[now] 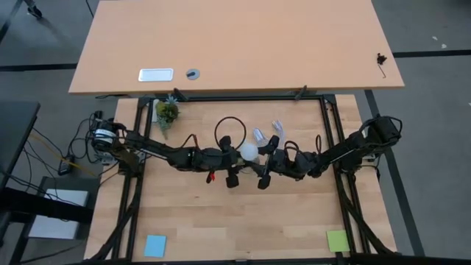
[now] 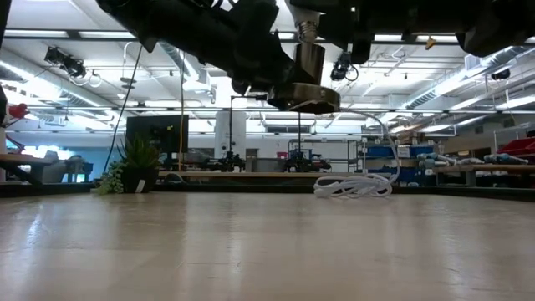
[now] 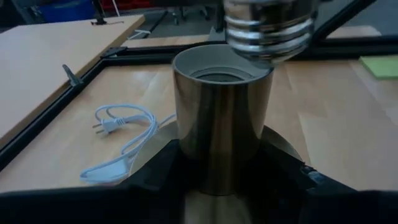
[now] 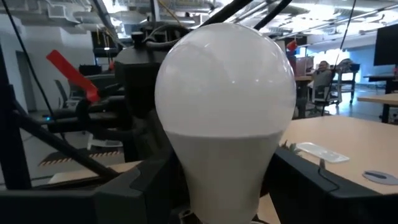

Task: Screw lightbulb
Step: Insert the lightbulb into the lamp socket

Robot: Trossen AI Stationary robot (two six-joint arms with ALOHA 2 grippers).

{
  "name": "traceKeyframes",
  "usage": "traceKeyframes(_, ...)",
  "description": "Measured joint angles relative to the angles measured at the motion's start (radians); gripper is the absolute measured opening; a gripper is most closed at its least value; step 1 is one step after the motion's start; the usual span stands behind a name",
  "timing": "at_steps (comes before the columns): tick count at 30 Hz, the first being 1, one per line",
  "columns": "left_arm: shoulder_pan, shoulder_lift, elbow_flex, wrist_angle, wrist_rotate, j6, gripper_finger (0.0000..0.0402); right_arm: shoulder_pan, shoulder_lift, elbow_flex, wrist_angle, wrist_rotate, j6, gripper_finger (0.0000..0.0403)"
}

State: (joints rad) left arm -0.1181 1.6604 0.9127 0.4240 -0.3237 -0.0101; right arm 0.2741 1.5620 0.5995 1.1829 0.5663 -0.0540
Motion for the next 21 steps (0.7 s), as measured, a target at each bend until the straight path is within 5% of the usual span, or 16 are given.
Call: traceKeyframes(21, 0.0, -0.001, -0.092, 0.25, 0.077, -0.066, 0.016, -0.024, 0.0, 0.0, 0.012, -0.002, 0.063, 0.0228)
